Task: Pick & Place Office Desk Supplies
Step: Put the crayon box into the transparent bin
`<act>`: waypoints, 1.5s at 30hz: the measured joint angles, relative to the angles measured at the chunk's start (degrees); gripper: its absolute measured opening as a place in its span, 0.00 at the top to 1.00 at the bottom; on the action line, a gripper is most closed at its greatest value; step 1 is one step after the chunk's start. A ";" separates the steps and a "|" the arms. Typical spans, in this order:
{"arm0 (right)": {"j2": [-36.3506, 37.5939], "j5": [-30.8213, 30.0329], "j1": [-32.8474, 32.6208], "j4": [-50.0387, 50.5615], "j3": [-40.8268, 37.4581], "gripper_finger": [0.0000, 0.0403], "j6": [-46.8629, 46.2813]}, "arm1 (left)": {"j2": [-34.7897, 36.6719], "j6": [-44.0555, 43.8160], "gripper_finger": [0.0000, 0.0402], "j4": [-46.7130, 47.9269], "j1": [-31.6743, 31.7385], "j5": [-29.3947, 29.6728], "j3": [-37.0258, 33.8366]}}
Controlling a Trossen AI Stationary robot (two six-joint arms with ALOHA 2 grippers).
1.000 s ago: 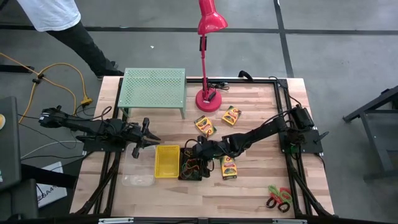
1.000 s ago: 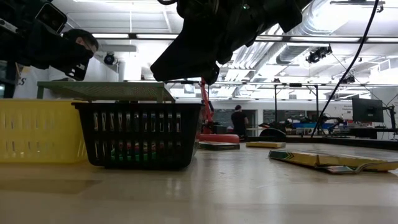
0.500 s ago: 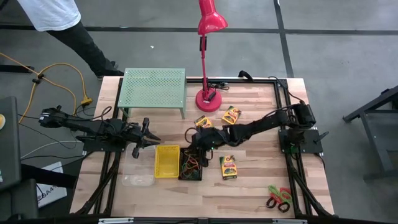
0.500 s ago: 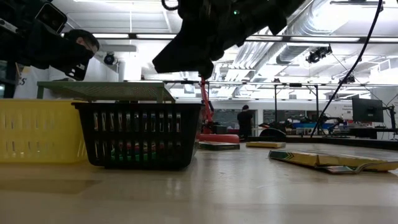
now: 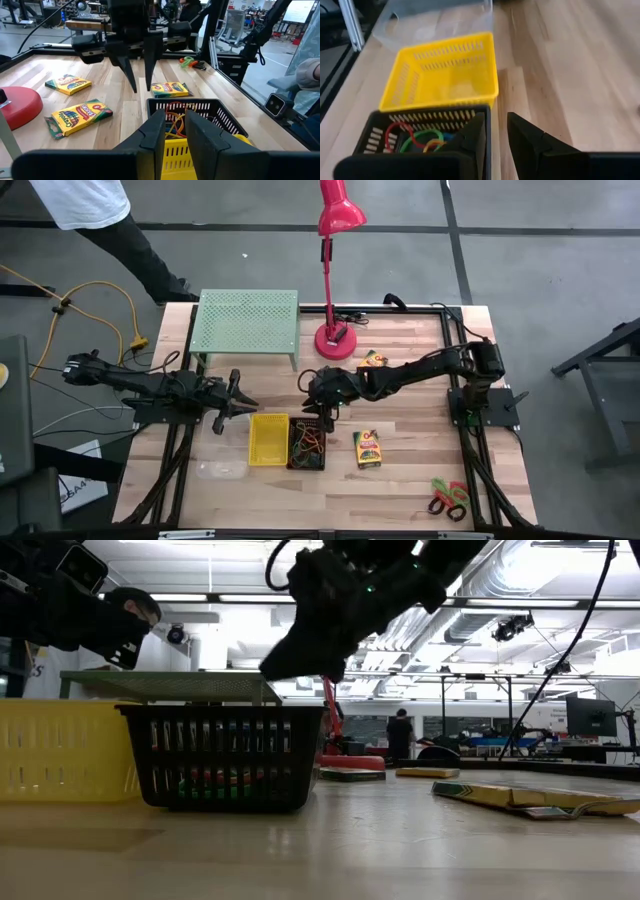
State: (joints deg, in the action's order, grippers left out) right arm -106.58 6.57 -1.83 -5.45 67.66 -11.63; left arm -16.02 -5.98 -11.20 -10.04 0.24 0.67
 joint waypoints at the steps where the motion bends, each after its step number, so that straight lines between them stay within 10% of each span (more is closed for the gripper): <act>1: 0.50 -0.02 0.00 1.68 -0.01 0.83 -0.59 | -0.01 0.00 0.82 0.00 0.00 0.01 0.00; 14: 7.17 -14.01 -0.11 14.48 0.07 0.83 -5.67 | -0.05 0.00 0.82 -0.02 0.02 0.01 0.00; 45: 8.44 -18.18 -2.21 32.77 0.02 0.83 -26.92 | -0.27 0.00 0.82 -0.88 0.00 0.01 0.00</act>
State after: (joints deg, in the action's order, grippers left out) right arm -98.15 -11.62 -4.03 27.32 67.68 -38.55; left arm -16.29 -5.98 -12.08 -10.04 0.25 0.67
